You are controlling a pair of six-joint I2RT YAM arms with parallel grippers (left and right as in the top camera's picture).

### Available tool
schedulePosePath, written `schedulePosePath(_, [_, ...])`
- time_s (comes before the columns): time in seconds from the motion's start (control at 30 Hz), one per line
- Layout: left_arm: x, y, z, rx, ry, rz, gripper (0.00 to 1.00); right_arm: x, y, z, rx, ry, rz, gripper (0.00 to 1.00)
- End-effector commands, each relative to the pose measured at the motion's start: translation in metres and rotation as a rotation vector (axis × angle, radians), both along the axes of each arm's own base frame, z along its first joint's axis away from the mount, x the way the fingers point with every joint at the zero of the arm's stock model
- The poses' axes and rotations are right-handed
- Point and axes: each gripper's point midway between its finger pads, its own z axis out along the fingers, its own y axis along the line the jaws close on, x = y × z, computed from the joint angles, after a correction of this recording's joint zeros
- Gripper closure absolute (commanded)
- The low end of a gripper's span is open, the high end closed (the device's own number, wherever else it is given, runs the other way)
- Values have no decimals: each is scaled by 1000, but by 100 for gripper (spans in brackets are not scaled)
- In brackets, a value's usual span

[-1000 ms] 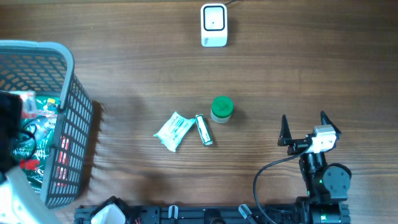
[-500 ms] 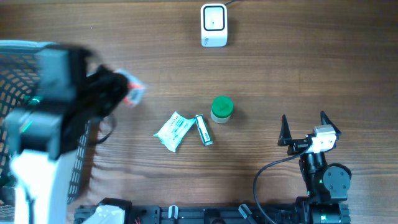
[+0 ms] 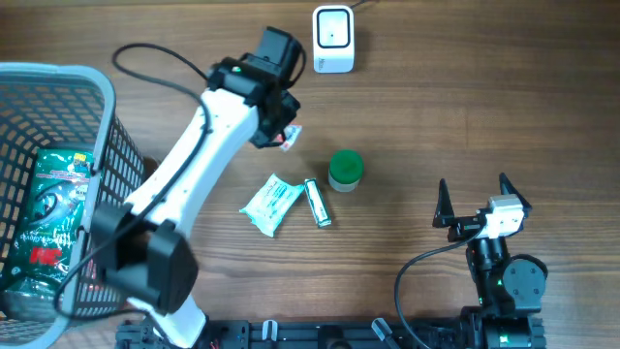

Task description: Scan the item barcode

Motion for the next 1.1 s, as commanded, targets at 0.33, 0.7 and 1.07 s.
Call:
schedulePosePath(0.33, [-10,-37,-96,85,150,151,59,0,-1,1,-5,-8,-5,0])
schedulePosePath(0.7, [7,-3,-4,106,-34,107,7,0,-1,1,-5,-8,-5,0])
schedulePosePath(1.07, [-32,178,251,152,-655,365,0,0,-1,1,-6,-8,-6,0])
